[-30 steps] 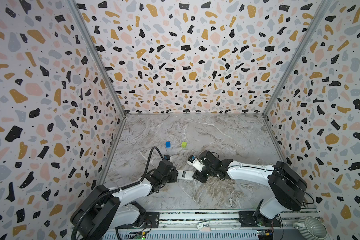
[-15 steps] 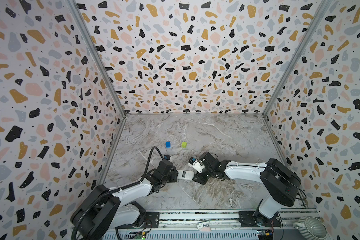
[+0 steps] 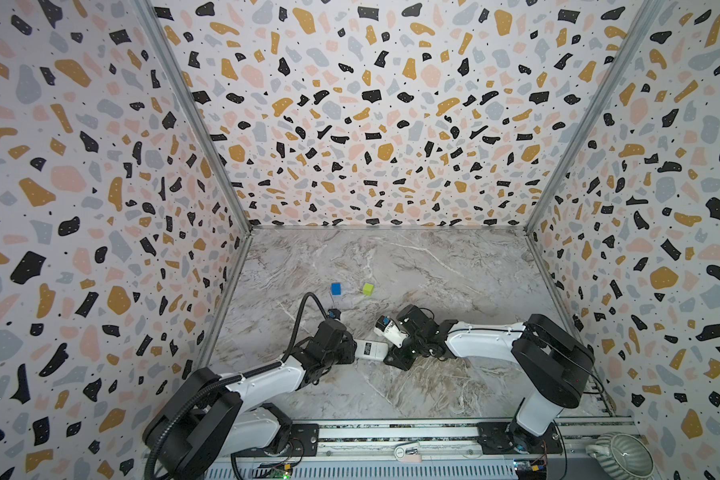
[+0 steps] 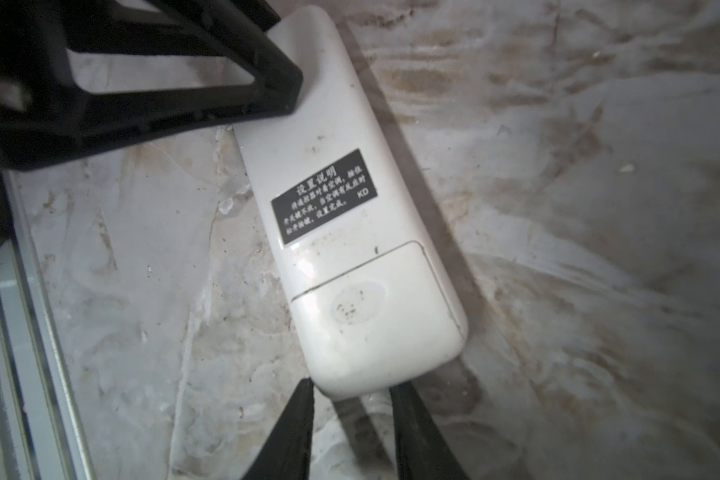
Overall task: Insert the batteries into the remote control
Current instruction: 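Grasp the end of the white remote with the right gripper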
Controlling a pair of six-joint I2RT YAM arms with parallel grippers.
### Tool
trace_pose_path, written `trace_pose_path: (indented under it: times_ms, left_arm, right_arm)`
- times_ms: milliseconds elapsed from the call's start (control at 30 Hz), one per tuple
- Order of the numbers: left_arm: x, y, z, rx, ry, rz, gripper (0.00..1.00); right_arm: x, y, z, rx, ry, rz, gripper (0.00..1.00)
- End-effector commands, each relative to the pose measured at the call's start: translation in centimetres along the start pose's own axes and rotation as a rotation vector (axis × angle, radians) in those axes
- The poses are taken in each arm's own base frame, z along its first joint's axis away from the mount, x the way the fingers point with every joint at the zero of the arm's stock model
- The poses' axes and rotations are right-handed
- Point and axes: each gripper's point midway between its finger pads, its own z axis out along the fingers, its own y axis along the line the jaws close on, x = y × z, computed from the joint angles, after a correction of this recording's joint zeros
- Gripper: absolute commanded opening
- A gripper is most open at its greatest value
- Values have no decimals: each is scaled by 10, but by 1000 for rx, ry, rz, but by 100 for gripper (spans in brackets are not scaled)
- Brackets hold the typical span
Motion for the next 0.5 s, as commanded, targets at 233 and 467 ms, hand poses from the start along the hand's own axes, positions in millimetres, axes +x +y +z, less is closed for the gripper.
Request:
trace_pose_path:
  times_ms: [233,467]
  left_arm:
    - [16,4,3,-13,62,16,45]
    - [17,4,3,-7,63,13,45]
  right_arm:
    - [-15,18,11,-11,5,-69,28]
    - [-19,22,19,14,39,-103,27]
